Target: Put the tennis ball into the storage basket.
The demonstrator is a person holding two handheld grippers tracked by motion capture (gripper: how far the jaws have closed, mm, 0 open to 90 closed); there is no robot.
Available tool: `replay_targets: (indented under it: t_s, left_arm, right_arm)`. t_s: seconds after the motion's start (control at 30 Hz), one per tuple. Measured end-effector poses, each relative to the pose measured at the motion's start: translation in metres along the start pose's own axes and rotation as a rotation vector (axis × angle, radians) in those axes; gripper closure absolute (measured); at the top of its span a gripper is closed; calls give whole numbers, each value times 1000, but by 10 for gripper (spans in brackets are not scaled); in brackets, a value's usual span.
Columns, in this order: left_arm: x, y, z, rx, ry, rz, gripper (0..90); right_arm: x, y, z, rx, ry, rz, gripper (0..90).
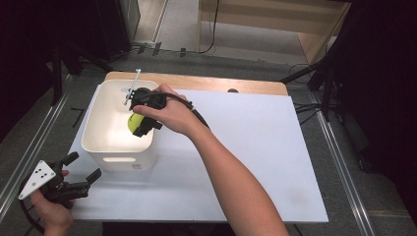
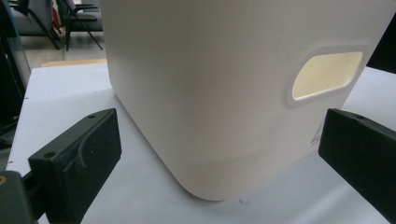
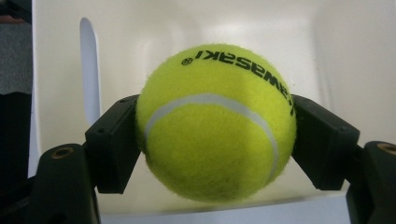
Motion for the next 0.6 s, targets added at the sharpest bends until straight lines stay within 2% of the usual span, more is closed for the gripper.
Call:
replay_targets:
  t_s: [0.6]
  left_arm:
    - [0, 0, 0, 2, 2, 0, 0]
  right_arm:
    - [25, -1, -15, -9, 16, -19, 222]
Point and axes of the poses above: each handheld gripper's, and its own axes: x roughly forward along the jaws, z roughly out of its top, y roughly to its left, the point moved 4 cm from there along x, roughly forward along the jaws, and after that the axes turned 4 degrees about z, right-handed, at the moved point
